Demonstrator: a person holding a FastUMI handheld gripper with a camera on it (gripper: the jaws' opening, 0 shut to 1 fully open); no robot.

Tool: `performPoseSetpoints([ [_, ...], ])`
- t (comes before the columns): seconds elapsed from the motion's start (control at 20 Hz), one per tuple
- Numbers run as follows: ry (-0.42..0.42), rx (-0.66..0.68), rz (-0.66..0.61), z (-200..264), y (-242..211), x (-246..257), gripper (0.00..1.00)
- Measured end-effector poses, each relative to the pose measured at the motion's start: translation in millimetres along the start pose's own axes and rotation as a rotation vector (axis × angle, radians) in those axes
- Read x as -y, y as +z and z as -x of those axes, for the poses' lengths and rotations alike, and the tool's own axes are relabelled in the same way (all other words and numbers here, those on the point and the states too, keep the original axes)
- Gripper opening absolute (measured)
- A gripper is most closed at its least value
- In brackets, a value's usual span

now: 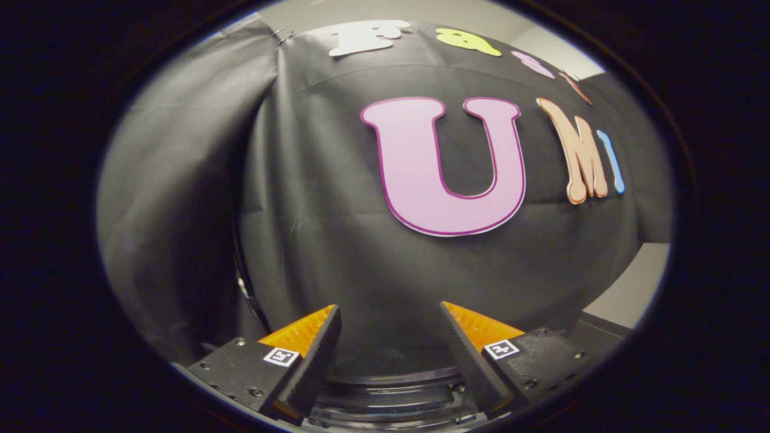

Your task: Put the clothes into the washing machine and then close the washing machine lid.

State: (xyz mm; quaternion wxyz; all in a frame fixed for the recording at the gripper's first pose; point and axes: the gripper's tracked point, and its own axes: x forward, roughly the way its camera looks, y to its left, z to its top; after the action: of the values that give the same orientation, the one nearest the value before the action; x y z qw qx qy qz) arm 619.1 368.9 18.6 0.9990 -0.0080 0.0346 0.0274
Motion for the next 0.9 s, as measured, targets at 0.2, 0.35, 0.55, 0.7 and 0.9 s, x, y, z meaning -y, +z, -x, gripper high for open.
performPoseSetpoints([
  [0.2,-0.01,-0.028,0.049,-13.4,-22.3,-2.4,0.97],
  [0.35,0.0,-0.06,0.029,-9.5,-28.0,0.0,0.97],
  [0.55,0.005,-0.054,0.027,2.9,-25.7,0.3,0.98],
  [0.7,0.009,-0.044,0.023,14.0,-25.0,1.2,0.98],
  [0.9,-0.002,-0.042,0.028,24.0,-23.0,3.0,0.98],
])
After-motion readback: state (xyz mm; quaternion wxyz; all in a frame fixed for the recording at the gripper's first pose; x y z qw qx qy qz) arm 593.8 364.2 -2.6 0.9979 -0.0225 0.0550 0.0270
